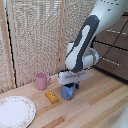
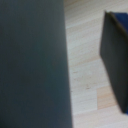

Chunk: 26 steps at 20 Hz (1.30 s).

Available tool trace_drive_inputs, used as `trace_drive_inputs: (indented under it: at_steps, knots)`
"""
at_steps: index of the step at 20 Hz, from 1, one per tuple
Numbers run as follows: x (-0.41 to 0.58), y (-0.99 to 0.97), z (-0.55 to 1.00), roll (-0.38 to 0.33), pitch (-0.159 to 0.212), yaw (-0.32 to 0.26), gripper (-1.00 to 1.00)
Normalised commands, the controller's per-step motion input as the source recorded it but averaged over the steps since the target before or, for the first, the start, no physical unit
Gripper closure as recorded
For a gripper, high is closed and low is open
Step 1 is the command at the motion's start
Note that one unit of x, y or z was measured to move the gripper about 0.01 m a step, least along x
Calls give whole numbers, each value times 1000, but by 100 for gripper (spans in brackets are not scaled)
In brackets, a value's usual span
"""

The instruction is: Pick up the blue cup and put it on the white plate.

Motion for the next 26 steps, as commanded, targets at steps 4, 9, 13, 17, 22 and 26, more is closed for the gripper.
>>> trace_drive_inputs:
  at_steps: [4, 9, 13, 17, 22, 26]
  knots:
    - [-145, 54, 118, 0, -32, -4, 100]
    - [13, 3, 511, 53, 29, -15, 100]
    - [379, 16, 876, 69, 95, 2, 100]
    - [674, 166, 856, 28, 136, 47, 100]
    - [694, 454, 753, 43, 166, 45, 100]
    - [404, 837, 566, 60, 170, 27, 100]
